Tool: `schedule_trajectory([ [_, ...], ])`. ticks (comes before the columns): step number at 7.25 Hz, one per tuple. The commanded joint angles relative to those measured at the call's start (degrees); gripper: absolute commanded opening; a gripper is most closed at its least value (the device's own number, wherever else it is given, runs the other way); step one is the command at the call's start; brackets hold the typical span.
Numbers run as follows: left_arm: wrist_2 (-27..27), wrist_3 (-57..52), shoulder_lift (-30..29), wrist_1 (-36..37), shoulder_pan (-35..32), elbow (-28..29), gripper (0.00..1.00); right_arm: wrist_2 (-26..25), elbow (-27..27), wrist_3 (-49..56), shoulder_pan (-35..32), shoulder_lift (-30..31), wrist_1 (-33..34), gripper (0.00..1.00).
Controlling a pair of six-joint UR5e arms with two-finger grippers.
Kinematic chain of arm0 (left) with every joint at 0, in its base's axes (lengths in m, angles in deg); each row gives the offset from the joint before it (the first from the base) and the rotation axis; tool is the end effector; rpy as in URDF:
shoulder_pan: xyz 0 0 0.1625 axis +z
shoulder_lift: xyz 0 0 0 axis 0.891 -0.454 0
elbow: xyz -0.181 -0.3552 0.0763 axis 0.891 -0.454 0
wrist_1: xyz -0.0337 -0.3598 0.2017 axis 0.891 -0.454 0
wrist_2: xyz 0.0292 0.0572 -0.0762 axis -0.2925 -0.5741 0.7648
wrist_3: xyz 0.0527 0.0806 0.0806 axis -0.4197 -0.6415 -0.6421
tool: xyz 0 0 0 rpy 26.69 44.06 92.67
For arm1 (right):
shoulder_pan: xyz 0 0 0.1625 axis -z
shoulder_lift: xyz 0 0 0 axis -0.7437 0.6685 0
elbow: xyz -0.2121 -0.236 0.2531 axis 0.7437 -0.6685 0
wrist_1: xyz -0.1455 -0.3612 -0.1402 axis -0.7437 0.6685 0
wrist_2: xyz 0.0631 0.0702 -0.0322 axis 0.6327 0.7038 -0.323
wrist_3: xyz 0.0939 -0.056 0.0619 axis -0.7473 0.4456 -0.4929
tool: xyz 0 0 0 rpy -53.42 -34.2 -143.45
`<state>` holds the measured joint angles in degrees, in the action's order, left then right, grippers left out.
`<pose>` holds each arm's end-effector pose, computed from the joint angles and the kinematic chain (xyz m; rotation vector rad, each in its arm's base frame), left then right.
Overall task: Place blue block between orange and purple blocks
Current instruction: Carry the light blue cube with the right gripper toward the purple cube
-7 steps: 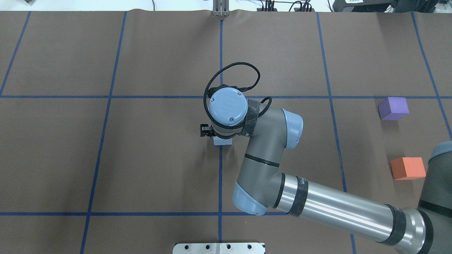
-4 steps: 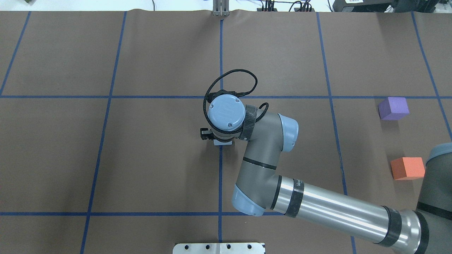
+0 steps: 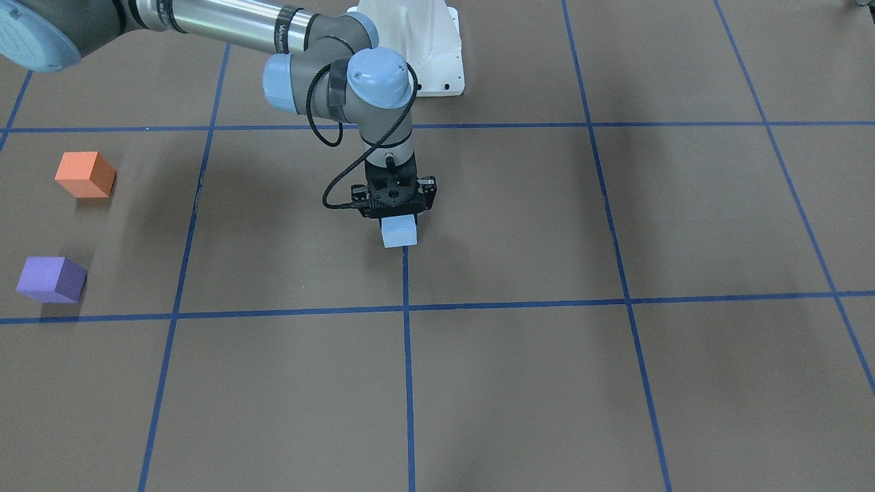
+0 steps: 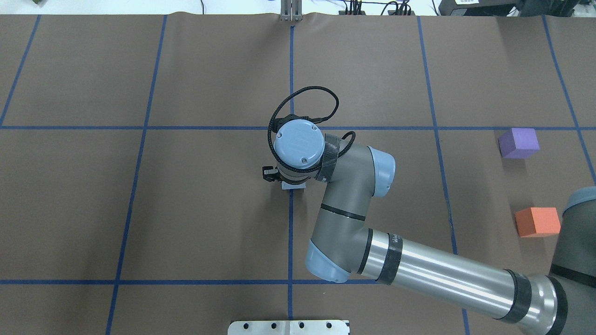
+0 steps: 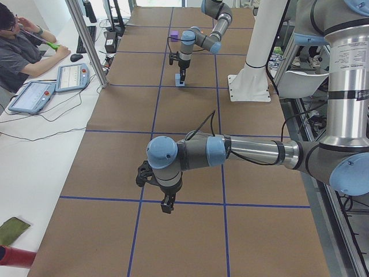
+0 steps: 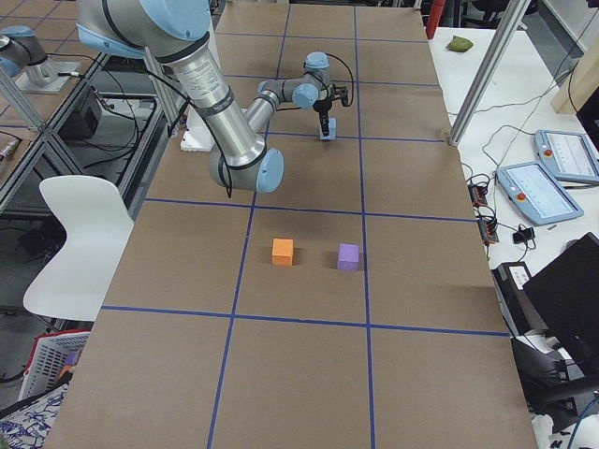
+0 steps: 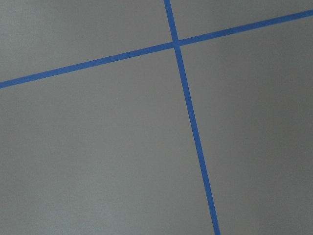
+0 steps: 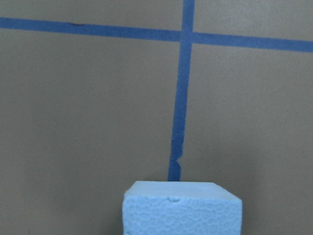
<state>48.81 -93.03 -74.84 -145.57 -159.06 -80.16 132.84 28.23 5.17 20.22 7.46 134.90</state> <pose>-0.0925 -0.4351 0.6319 0.0458 0.7839 0.2319 -0.5970 -0.4376 0.2048 0.1851 -0.8185 -0.0129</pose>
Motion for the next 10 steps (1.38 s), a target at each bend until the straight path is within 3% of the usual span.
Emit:
schedule_trajectory([
  [1,1.7,0.39,1.11,0.03,0.0,-0.23,1.0,4.35,13.65,6.91,-5.46,8.23,7.0,0.41],
  [2,4.76,2.48,2.17,-0.58,0.0,-0.84,1.0,8.02,18.95,11.75,-9.57,13.41,7.74,0.42],
  [3,5.06,5.98,2.52,-2.59,0.0,-2.15,1.0,12.93,22.65,18.15,-14.49,19.29,7.22,0.42],
  [5,4.79,9.17,3.14,-5.67,0.09,-2.52,1.0,17.97,27.6,29.84,-23.8,31.94,6.61,0.42],
  [7,4.79,9.36,3.23,-5.68,0.09,-2.69,1.0,26.03,23.95,38.05,-35.13,44.26,-4.58,0.42],
  [9,4.8,9.36,3.32,-5.77,0.09,-2.96,1.0,26.78,16.84,35.98,-36.16,51.49,-19.86,0.44],
  [10,4.88,9.36,3.32,-5.77,0.09,-2.96,1.0,26.61,16.46,27.61,-36.07,53.52,-24.99,0.44],
])
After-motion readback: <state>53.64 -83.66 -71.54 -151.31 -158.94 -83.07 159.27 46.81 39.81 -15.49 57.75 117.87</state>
